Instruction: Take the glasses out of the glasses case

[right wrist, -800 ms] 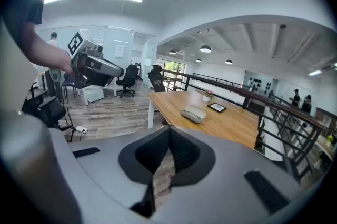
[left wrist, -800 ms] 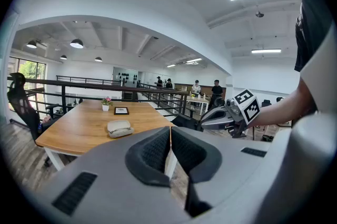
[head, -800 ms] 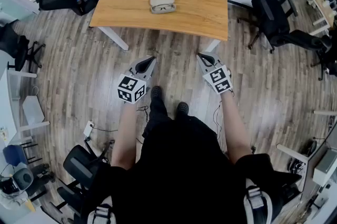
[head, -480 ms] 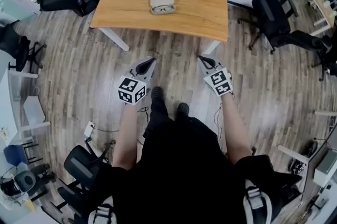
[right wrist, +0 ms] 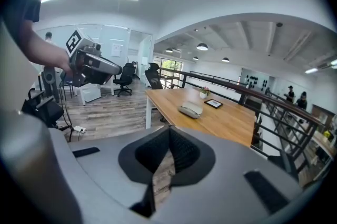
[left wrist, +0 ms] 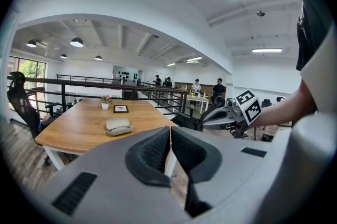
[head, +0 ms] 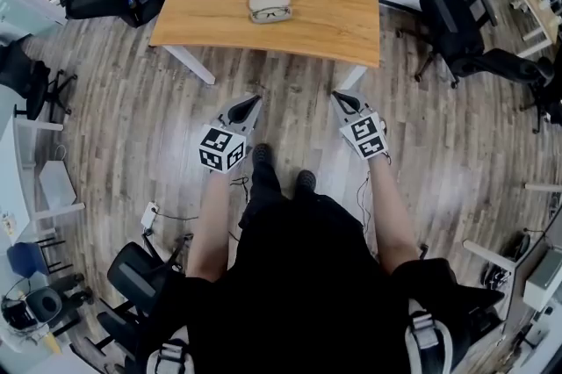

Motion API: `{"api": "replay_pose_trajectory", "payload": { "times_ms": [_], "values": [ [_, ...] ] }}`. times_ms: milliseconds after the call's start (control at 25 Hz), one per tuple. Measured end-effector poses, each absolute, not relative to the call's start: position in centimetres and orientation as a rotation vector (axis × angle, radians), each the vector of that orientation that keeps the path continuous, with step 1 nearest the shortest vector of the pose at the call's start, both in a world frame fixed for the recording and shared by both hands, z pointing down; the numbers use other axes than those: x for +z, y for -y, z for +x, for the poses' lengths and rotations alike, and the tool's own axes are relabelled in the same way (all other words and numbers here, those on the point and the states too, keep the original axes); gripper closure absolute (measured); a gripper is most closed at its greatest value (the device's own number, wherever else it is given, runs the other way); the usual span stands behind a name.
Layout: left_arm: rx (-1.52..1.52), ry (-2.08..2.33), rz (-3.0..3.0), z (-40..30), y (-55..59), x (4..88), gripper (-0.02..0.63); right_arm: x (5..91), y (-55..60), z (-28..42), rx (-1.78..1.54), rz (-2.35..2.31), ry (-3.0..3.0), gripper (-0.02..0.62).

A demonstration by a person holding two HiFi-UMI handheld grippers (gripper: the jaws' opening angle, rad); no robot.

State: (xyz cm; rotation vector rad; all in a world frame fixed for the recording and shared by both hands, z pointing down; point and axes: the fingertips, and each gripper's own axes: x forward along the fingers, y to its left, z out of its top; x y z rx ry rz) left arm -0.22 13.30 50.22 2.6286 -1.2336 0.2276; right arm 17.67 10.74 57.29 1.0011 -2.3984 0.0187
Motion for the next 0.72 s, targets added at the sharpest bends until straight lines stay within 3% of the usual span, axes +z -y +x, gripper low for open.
{"api": "replay_pose_trajectory", "payload": {
  "times_ms": [720],
  "values": [
    [0.199,1.248,2.620,-0.9,-12.5,50.3,0.580,56.9,-10.4,16.7,0.036,1.003,2.417,0.573]
  ]
}}
